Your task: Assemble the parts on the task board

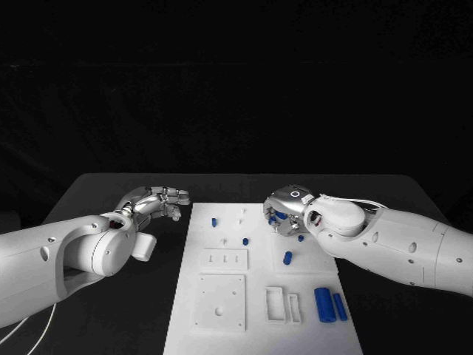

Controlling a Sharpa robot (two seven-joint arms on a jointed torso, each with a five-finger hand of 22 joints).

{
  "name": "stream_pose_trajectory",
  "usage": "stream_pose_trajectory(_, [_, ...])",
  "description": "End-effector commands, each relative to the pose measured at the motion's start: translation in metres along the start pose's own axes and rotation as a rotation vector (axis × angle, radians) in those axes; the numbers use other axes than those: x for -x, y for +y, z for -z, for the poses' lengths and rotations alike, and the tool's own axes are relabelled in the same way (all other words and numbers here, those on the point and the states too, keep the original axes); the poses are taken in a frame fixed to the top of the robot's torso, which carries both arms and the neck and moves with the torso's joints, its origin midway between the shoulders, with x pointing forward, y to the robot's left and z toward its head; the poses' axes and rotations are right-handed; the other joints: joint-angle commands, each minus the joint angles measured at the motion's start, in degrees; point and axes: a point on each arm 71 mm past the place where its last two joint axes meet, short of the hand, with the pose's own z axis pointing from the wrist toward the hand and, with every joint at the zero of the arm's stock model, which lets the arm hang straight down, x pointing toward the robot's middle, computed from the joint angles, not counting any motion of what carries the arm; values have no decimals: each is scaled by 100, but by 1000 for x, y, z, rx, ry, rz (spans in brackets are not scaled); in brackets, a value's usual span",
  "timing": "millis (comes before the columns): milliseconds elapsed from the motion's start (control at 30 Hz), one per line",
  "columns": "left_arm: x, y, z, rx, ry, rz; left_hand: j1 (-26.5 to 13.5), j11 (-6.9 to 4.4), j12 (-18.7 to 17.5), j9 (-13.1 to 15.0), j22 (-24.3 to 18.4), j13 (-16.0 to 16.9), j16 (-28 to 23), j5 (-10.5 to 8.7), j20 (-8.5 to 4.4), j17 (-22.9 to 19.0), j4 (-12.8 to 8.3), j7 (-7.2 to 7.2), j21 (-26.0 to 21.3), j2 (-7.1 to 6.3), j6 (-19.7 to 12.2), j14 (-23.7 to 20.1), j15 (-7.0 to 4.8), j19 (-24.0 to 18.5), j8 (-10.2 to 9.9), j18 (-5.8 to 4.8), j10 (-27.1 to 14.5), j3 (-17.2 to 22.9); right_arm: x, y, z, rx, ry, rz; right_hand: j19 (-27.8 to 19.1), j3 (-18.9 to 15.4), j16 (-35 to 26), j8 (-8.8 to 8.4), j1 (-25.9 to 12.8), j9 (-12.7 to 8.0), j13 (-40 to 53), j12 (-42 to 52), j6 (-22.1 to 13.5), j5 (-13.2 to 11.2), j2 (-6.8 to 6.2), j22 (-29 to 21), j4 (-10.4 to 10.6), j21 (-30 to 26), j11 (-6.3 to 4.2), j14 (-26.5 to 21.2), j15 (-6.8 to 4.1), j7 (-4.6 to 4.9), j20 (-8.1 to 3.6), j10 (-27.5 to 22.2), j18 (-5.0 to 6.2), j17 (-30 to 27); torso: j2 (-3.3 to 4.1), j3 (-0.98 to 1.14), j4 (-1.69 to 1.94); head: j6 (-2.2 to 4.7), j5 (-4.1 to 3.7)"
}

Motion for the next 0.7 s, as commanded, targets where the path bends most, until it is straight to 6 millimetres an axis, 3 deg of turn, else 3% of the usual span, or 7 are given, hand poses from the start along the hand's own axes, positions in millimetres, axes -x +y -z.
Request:
stream_pose_trajectory(33, [-2,-2,0,-6,16,3,-38,30,-38,-7,7,-7,-26,25,-10,-6,18,3,-37,-9,-19,-32,-4,-17,-25,149,-24,10,2,2,0,-7,-27,39,28,39,29,32,20,9,13,34,36,-8,49,121,-2,40,58,2,-44,0,-34,159,267,8,3,-2,3,0,0])
stream_pose_trajectory(700, [-2,-2,-1,-7,14,2,-32,32,-45,-8,6,-9,-26,29,-8,-13,13,5,-37,-8,-22,-33,-3,-19,-25,150,-30,13,22,32,-5,7,-208,157,84,85,102,109,77,42,-5,29,136,-8,-115,124,63,137,24,19,-76,-50,-42,278,267,49,-1,-13,5,115,14])
